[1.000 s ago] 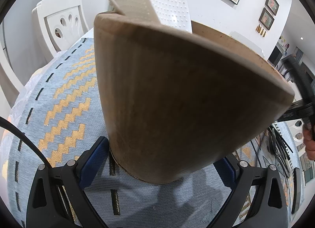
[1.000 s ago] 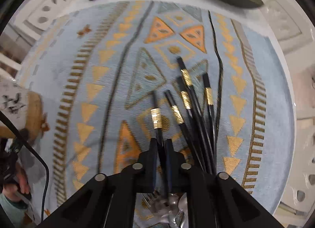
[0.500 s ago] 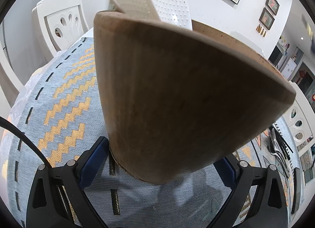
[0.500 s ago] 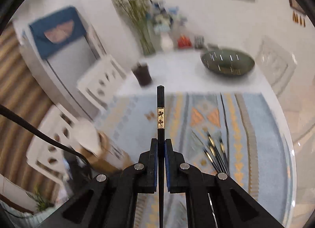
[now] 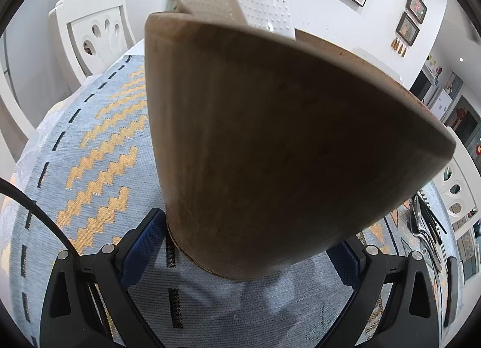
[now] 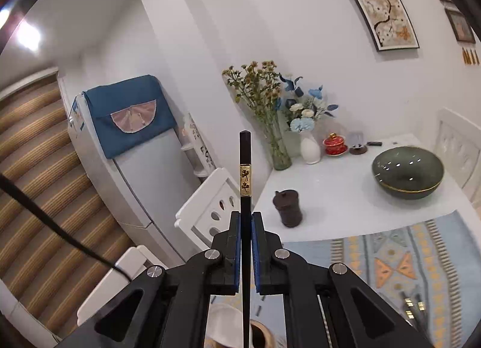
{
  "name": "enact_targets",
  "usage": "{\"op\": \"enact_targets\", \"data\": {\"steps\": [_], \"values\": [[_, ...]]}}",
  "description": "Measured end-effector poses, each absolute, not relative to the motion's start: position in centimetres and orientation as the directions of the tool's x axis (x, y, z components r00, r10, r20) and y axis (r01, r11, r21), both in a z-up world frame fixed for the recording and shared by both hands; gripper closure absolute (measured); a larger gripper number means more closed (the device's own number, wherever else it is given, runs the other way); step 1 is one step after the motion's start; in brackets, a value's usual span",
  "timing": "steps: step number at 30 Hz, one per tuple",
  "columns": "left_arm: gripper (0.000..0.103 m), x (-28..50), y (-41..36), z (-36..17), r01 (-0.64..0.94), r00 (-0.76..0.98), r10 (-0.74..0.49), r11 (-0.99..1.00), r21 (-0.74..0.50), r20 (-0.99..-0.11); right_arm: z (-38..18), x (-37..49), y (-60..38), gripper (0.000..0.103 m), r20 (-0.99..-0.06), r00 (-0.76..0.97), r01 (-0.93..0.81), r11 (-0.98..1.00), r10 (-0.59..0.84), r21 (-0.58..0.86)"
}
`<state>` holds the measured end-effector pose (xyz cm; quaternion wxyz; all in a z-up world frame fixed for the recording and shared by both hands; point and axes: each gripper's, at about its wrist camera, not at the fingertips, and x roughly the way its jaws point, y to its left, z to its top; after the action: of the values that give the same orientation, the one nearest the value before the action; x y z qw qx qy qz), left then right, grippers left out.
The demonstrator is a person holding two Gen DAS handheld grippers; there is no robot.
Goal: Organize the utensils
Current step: 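Lift the black chopstick and drop it into the wooden holder, then return the right gripper to the cutlery pile and grasp a silver spoon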
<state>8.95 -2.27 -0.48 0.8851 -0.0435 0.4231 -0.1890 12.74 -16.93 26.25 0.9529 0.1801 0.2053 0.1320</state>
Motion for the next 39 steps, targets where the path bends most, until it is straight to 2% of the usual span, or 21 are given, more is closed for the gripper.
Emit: {"op": "enact_targets", "data": {"steps": [8,18,19,21,22,23,28,33,39], "values": [[0.003,8.9,-2.4,-0.5,0.298,0.568,-0.372,0.924,-0.238,-0.734,23.1,14.4,-15.1,0.097,-0.388,0.875,-0.144,0.921,0.289,0.362],[0.003,9.1,-2.6,-0.3,0.297,0.566,-0.369,0.926,-0.235,-0.738,22.2,13.5,-14.2,0.097,-0.417,0.858,-0.177,0.936,0.299,0.306],[0.003,9.0,-2.6,-0.3,0.297,0.566,-0.369,0.925,-0.235,-0.738,22.1,13.5,-14.0,0.095,-0.431,0.849,-0.185,0.936,0.306,0.301],[0.003,9.1,-2.6,-0.3,0.297,0.566,-0.368,0.926,-0.234,-0.738,22.0,13.6,-13.8,0.081,-0.471,0.820,-0.202,0.934,0.326,0.295],[0.003,9.0,-2.6,-0.3,0.297,0.565,-0.368,0.926,-0.234,-0.739,22.0,13.6,-13.9,0.060,-0.491,0.799,-0.214,0.928,0.347,0.306],[0.003,9.1,-2.7,-0.2,0.297,0.564,-0.367,0.926,-0.233,-0.739,22.1,13.5,-14.1,0.051,-0.493,0.790,-0.224,0.920,0.364,0.321],[0.004,9.0,-2.9,-0.1,0.297,0.563,-0.365,0.926,-0.231,-0.741,24.9,11.4,-16.7,0.051,-0.434,0.800,-0.249,0.888,0.414,0.387],[0.004,9.1,-2.9,0.0,0.297,0.563,-0.364,0.927,-0.229,-0.742,28.0,8.6,-20.4,0.050,-0.384,0.844,-0.226,0.897,0.375,0.379],[0.004,9.2,-2.9,0.0,0.298,0.562,-0.364,0.927,-0.228,-0.743,28.7,6.0,-24.5,0.049,-0.423,0.866,-0.134,0.938,0.267,0.318]]}}
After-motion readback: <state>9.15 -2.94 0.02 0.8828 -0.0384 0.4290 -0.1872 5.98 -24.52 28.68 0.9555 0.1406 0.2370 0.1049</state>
